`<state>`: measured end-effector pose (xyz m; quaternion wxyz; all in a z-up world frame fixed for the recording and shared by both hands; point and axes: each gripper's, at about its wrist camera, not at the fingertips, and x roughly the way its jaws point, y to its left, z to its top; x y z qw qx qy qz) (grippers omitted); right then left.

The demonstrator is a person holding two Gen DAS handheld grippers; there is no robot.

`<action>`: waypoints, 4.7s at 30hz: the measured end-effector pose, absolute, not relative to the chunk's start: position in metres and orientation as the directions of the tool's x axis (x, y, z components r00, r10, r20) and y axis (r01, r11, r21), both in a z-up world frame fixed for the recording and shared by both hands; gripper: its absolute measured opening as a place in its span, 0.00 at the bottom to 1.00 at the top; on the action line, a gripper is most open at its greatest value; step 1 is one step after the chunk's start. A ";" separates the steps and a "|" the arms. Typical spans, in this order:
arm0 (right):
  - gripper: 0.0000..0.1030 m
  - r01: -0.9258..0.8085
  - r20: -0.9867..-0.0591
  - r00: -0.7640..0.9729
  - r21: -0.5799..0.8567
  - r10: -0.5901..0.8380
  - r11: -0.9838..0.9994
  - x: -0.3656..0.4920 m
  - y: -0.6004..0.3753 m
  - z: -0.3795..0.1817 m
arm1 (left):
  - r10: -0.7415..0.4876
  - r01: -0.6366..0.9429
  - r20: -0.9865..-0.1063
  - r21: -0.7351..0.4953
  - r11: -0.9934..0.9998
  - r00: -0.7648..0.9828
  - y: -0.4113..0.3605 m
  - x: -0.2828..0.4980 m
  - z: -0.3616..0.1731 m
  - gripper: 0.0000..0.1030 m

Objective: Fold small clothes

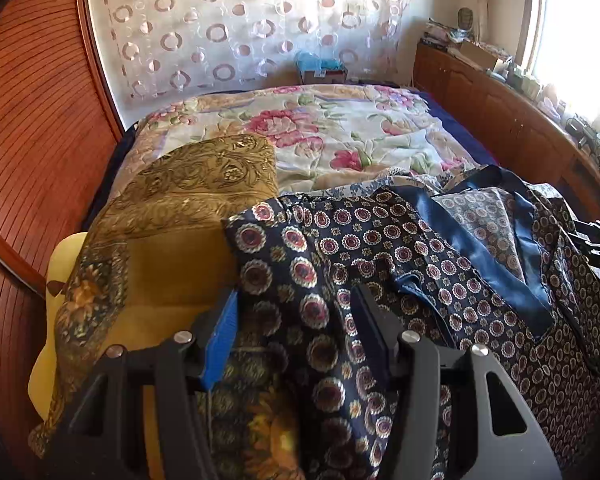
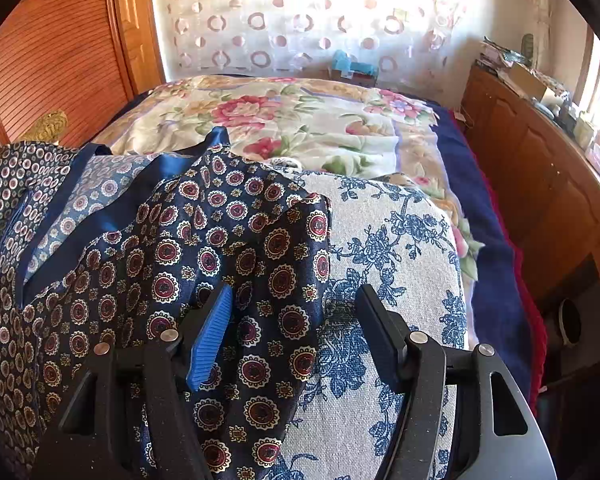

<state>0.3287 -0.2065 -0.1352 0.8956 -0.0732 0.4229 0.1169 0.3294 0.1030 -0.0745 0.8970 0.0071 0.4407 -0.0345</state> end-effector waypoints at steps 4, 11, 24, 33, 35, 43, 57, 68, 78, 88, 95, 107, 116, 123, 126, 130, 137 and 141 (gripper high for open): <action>0.64 -0.271 -0.775 0.615 -0.033 0.146 0.962 0.329 -0.206 -0.135 | -0.024 0.076 -0.792 0.028 0.997 0.610 0.095 0.334 -0.077 0.54; 0.65 -0.271 -0.774 0.616 -0.035 0.145 0.962 0.328 -0.207 -0.135 | -0.027 0.117 -0.752 0.067 0.991 0.659 0.097 0.331 -0.070 0.05; 0.65 -0.270 -0.774 0.616 -0.034 0.145 0.962 0.328 -0.208 -0.135 | -0.104 0.114 -0.670 -0.029 0.993 0.735 0.112 0.305 -0.030 0.01; 0.66 -0.271 -0.774 0.616 -0.032 0.148 0.962 0.328 -0.208 -0.135 | -0.152 0.173 -0.647 -0.032 0.984 0.747 0.090 0.288 -0.031 0.01; 0.65 -0.284 -0.775 0.610 -0.023 0.162 0.959 0.329 -0.209 -0.135 | -0.167 0.188 -0.641 -0.035 0.982 0.749 0.085 0.282 -0.027 0.01; 0.03 -0.399 -0.803 0.555 -0.027 0.218 0.917 0.337 -0.196 -0.131 | -0.217 0.243 -0.593 -0.036 0.969 0.776 0.066 0.248 -0.005 0.00; 0.01 -0.331 -0.580 0.783 -0.087 0.222 0.939 0.218 -0.205 -0.033 | -0.206 0.209 -0.497 -0.049 0.977 0.843 0.083 0.140 0.018 0.00; 0.01 -0.321 -0.565 0.789 -0.044 0.241 0.946 0.096 -0.225 -0.032 | -0.143 0.106 -0.481 -0.103 0.989 0.865 0.122 0.039 -0.015 0.00; 0.01 -0.307 -0.663 0.710 0.012 0.238 0.952 0.000 -0.238 -0.069 | -0.082 0.011 -0.538 -0.134 0.991 0.839 0.140 -0.029 -0.061 0.00; 0.04 -0.345 -0.746 0.622 0.010 0.237 0.938 -0.015 -0.226 -0.107 | -0.058 0.020 -0.574 -0.073 0.997 0.817 0.131 -0.028 -0.074 0.19; 0.40 -0.356 -0.708 0.667 -0.029 0.232 0.934 -0.021 -0.226 -0.089 | -0.035 0.034 -0.563 -0.011 0.999 0.826 0.119 -0.036 -0.054 0.36; 0.60 -0.290 -0.653 0.738 -0.077 0.171 0.954 0.006 -0.238 -0.068 | -0.076 0.062 -0.534 -0.045 0.997 0.842 0.125 -0.045 -0.024 0.40; 0.61 -0.268 -0.704 0.685 -0.008 0.185 0.963 0.069 -0.245 -0.096 | -0.115 0.091 -0.653 -0.071 0.993 0.748 0.123 0.039 -0.063 0.41; 0.61 -0.266 -0.748 0.636 0.021 0.192 0.964 0.091 -0.241 -0.125 | -0.102 0.108 -0.733 -0.040 0.993 0.672 0.116 0.088 -0.088 0.41; 0.61 -0.269 -0.759 0.622 0.025 0.194 0.963 0.097 -0.240 -0.132 | -0.098 0.105 -0.767 -0.041 0.994 0.633 0.116 0.103 -0.100 0.41; 0.63 -0.266 -0.770 0.610 0.019 0.184 0.964 0.102 -0.238 -0.139 | -0.086 0.086 -0.816 -0.044 0.995 0.572 0.118 0.117 -0.119 0.41; 0.64 -0.267 -0.762 0.620 0.015 0.184 0.964 0.100 -0.237 -0.142 | -0.083 0.078 -0.794 -0.046 0.996 0.602 0.120 0.120 -0.124 0.51; 0.64 -0.276 -0.766 0.617 0.003 0.180 0.961 0.100 -0.232 -0.142 | -0.082 0.068 -0.791 -0.051 0.996 0.607 0.120 0.126 -0.124 0.53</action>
